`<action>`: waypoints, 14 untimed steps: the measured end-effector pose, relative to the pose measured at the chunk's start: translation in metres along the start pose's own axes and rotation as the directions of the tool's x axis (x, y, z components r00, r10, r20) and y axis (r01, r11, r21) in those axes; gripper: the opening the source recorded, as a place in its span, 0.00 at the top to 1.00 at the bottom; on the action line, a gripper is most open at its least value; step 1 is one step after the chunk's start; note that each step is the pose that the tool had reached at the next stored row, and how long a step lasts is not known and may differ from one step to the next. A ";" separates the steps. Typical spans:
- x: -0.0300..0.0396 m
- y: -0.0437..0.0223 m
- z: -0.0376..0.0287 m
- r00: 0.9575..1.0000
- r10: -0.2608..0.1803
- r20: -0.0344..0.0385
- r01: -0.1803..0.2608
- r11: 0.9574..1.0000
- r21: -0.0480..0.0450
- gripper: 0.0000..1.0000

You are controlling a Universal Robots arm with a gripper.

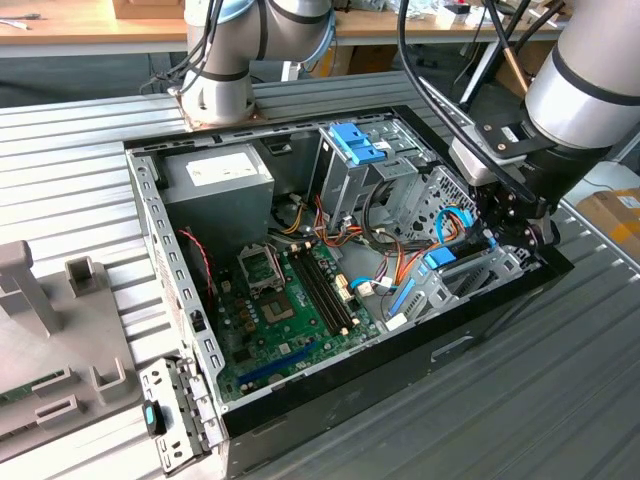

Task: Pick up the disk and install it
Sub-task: 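Insert the first disk wire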

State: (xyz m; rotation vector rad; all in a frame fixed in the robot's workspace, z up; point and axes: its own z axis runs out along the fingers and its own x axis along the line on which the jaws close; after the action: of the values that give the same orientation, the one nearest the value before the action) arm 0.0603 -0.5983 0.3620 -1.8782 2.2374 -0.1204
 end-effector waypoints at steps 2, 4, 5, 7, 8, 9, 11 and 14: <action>0.0000 0.0000 0.0000 1.000 0.000 0.000 0.000 1.000 0.000 0.89; 0.0000 0.0000 0.0000 1.000 0.000 0.000 0.000 1.000 0.000 0.89; -0.0002 -0.0002 -0.0010 1.000 0.000 0.000 0.000 1.000 0.000 0.89; -0.0006 -0.0010 -0.0048 1.000 0.000 0.000 0.000 1.000 0.000 0.89; -0.0010 -0.0018 -0.0086 1.000 0.000 0.000 0.000 1.000 0.000 0.89; -0.0019 -0.0034 -0.0162 1.000 0.000 0.000 0.000 1.000 0.000 0.89; -0.0035 -0.0062 -0.0301 1.000 0.000 0.000 0.000 1.000 0.000 0.89; -0.0040 -0.0073 -0.0353 1.000 0.001 0.005 -0.001 1.000 -0.001 0.89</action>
State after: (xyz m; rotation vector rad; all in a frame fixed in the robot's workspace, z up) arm 0.0602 -0.5983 0.3983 -1.8751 2.2356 -0.1143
